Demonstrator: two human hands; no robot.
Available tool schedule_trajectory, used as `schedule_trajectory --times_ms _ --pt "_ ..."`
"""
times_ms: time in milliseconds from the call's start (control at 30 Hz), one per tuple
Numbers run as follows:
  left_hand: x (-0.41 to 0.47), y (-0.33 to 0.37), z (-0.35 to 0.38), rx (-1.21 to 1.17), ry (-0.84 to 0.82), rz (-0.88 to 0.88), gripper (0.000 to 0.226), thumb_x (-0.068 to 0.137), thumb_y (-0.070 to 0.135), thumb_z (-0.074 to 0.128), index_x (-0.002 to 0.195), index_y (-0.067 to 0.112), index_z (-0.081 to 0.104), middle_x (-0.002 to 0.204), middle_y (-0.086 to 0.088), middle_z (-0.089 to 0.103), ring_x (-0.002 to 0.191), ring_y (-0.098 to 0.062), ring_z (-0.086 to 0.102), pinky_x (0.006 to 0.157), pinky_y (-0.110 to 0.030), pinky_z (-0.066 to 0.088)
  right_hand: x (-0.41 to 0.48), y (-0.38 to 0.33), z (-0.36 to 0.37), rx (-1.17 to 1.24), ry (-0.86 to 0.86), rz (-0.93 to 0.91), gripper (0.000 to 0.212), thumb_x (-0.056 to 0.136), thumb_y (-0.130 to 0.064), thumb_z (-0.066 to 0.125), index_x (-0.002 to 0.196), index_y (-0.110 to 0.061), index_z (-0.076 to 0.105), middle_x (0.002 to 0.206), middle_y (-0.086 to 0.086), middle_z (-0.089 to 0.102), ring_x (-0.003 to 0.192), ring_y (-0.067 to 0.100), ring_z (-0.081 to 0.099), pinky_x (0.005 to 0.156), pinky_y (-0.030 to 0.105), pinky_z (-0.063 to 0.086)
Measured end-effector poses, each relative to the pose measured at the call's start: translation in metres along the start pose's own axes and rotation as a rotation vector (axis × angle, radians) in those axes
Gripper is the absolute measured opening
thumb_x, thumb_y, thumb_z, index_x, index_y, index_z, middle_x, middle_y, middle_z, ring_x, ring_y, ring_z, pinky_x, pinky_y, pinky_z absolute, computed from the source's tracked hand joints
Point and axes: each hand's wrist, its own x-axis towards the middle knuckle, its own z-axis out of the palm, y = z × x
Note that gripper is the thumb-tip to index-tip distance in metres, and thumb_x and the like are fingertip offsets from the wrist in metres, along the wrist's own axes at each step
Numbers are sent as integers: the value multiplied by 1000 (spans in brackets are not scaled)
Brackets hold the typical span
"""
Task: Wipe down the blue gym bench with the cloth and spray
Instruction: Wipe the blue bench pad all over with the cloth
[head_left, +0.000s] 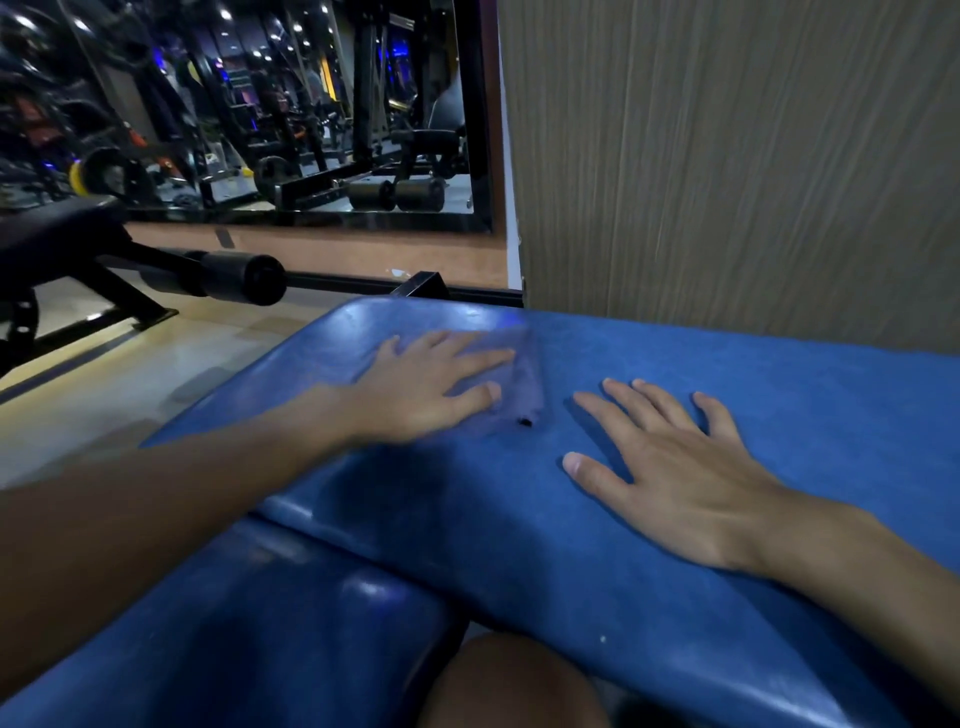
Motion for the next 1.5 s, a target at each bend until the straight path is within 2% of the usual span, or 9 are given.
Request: schedule_trajectory --times_ms 167,267,600,767,933,1067,1200,1333,1500 --pt "-93 26 3 59 -31 263 64 83 75 10 145 64 -5 164 19 -7 152 -14 -7 117 -57 0 -4 0 -4 91 16 5 75 82 -69 2 151 -40 -7 162 -14 7 149 7 -4 119 49 -3" --pt "-89 22 2 34 -16 266 68 83 76 15 147 60 4 164 18 -1 151 -13 -2 118 -55 5 -3 -5 -9 80 36 6 78 82 -68 4 152 -36 -6 160 -13 13 149 7 -1 120 48 -3" --pt "71 -84 1 -151 112 -149 73 73 85 19 138 57 37 153 16 38 142 -17 34 111 -62 25 16 -15 4 -31 -2 -45 88 68 -76 -13 148 -43 2 161 -13 -10 146 7 -19 119 50 -7" --pt "96 -90 -7 -95 29 -361 69 83 75 17 145 48 31 156 2 32 141 -33 30 106 -69 20 18 -14 6 -25 7 -44 84 70 -77 -10 147 -44 3 161 -13 -9 146 7 -18 118 51 -6" --pt "32 -49 -4 -34 64 -187 57 92 68 24 146 51 32 159 7 29 147 -21 23 110 -68 15 15 -16 3 -6 -1 -45 78 77 -75 -3 147 -43 7 162 -11 -6 147 9 -15 118 51 -6" --pt "-48 -6 0 -4 -30 36 72 77 76 10 147 60 12 164 16 9 151 -12 3 117 -62 6 12 -18 0 2 2 -40 68 87 -69 7 148 -41 14 163 -10 0 148 10 -9 118 51 -5" --pt "-95 4 3 55 -17 230 67 83 75 11 148 59 4 165 17 1 152 -15 -3 117 -57 3 11 -21 -6 -28 16 -48 68 87 -66 10 148 -38 21 162 -9 8 149 11 -2 119 51 -3" --pt "-71 -11 1 20 -4 219 70 82 75 16 149 56 11 163 19 8 150 -9 3 118 -54 9 23 -36 -10 8 31 -77 78 82 -68 8 150 -33 20 162 -9 9 149 10 -1 120 48 -2" --pt "7 -65 3 -157 90 17 75 74 82 21 144 57 31 158 21 28 146 -6 23 116 -59 17 39 -42 8 -41 16 -103 92 73 -76 -7 153 -30 6 163 -6 -4 148 11 -11 119 50 -3"
